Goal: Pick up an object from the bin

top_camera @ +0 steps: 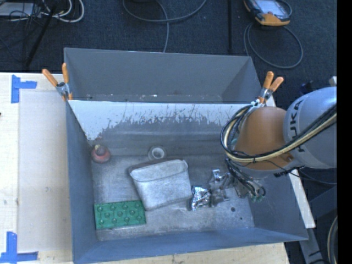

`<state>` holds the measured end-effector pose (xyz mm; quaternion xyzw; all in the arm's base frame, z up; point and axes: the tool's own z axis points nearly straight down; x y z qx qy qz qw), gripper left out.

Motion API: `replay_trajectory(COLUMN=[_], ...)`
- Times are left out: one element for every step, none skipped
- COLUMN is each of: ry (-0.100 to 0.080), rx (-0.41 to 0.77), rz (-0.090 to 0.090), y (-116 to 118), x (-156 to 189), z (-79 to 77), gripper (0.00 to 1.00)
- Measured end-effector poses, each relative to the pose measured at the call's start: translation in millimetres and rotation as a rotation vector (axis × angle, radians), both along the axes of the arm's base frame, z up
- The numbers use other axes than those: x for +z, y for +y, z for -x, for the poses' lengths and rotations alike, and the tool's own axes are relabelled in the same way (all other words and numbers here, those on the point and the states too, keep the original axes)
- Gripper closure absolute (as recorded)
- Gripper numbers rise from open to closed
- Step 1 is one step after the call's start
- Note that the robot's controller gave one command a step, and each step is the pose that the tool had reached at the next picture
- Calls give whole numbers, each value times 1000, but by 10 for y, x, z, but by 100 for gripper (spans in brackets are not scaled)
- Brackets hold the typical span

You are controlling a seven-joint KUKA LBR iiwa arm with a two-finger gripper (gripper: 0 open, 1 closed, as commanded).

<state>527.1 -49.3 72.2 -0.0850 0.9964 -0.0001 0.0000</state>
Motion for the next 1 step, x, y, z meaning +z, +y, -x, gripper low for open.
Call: replay_trajectory(ry=[-2], rx=[8], rz=[0], y=[449], x=[15], z=[-57], gripper=[100])
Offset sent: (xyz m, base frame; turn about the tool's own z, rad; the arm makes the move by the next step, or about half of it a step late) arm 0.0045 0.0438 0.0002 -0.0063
